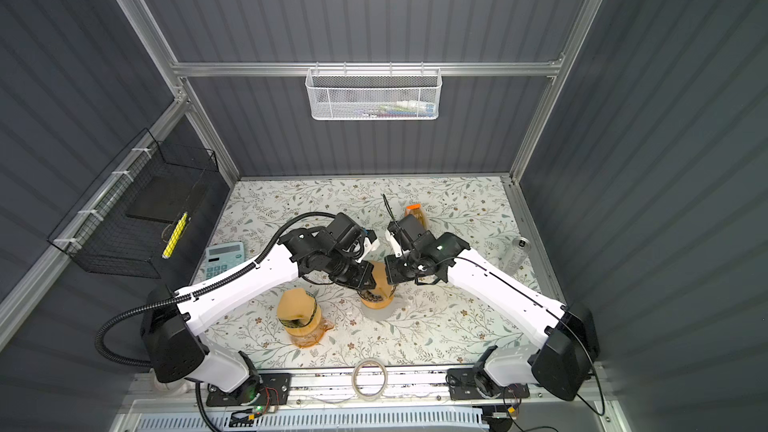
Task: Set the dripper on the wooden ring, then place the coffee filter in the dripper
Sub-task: 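Press the paper filter down into the dripper cone with both grippers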
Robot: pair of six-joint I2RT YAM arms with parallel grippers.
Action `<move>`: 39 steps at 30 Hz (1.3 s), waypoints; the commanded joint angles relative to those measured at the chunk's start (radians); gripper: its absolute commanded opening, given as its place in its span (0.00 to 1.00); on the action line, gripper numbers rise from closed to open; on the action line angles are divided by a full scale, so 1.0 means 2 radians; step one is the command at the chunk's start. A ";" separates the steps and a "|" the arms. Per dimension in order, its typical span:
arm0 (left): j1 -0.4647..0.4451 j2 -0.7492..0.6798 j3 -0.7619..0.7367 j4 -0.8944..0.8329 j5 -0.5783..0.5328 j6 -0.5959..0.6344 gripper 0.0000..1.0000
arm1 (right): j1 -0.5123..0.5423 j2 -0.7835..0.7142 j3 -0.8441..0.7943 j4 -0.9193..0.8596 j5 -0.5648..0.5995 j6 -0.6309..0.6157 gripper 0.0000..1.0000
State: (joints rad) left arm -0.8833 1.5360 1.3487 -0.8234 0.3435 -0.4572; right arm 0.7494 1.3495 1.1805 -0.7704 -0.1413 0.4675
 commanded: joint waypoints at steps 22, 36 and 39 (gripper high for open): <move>-0.002 -0.009 -0.026 0.016 -0.029 -0.003 0.07 | 0.011 0.031 0.014 0.001 0.031 0.003 0.00; -0.002 -0.027 -0.003 -0.016 -0.048 0.001 0.06 | 0.020 0.034 0.030 -0.003 0.037 0.005 0.00; -0.002 -0.029 -0.012 -0.016 -0.047 0.001 0.06 | 0.022 0.037 0.031 -0.004 0.039 0.004 0.00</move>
State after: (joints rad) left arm -0.8833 1.5013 1.3212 -0.8265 0.2573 -0.4603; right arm 0.7860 1.4170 1.2144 -0.7704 -0.0803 0.4709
